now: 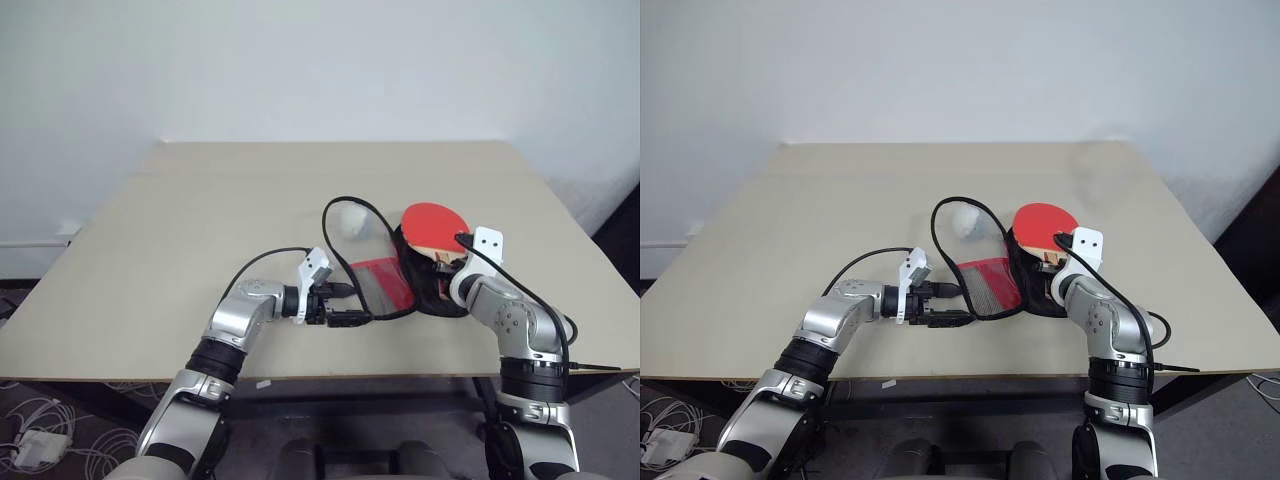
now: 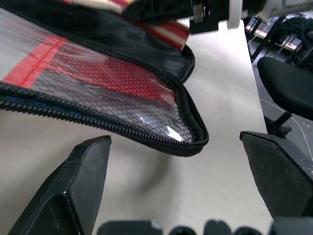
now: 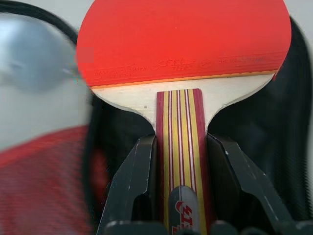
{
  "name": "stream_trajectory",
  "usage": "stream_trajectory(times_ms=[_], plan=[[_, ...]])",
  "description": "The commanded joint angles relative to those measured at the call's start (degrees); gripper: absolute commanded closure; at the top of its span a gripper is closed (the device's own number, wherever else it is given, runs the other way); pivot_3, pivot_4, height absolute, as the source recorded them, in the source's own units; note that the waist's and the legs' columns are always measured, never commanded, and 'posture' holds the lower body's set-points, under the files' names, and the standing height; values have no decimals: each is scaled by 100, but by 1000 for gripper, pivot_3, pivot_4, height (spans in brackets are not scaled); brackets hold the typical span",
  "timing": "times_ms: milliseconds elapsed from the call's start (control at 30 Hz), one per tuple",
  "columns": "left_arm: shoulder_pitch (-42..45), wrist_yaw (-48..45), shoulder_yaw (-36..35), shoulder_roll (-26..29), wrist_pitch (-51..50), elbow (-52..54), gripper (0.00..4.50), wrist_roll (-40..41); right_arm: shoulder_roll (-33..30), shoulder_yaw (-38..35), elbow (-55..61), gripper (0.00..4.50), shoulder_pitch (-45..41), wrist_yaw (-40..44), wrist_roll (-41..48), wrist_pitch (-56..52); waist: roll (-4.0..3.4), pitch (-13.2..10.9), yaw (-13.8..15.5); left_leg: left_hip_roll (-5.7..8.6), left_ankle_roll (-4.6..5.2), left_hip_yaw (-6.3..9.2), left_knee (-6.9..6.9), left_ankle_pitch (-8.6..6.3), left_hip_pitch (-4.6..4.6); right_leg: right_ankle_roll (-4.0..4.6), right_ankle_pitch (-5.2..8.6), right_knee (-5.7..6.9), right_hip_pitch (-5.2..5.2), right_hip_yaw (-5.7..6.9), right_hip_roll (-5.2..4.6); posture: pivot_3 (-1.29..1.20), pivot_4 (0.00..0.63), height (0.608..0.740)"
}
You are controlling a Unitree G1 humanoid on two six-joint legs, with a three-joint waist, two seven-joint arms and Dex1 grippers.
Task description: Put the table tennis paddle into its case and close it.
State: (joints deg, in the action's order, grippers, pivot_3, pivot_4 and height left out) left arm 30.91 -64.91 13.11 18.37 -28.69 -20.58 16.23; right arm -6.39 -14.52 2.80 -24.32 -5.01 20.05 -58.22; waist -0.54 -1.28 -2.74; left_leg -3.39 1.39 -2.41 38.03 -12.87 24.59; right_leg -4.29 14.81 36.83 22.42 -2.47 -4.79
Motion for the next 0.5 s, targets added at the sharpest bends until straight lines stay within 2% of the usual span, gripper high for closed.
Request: stream_trajectory(times_ms=[33,500], plan=[[132,-28,-1,11,57,142,0,-12,-3,-130,180,3375,-93,-46,-37,183,-4,-3,0,0,0,0,0,0,0,0,0,0,0,0,0,0,0,728],[150,1,1,-45,74,52,0,-26,92,132,143,3375,49,63,-132,195,-5,-3,-3,0,0,1,-1,0,-1,0,0,1,0,0,1,0,0,728]])
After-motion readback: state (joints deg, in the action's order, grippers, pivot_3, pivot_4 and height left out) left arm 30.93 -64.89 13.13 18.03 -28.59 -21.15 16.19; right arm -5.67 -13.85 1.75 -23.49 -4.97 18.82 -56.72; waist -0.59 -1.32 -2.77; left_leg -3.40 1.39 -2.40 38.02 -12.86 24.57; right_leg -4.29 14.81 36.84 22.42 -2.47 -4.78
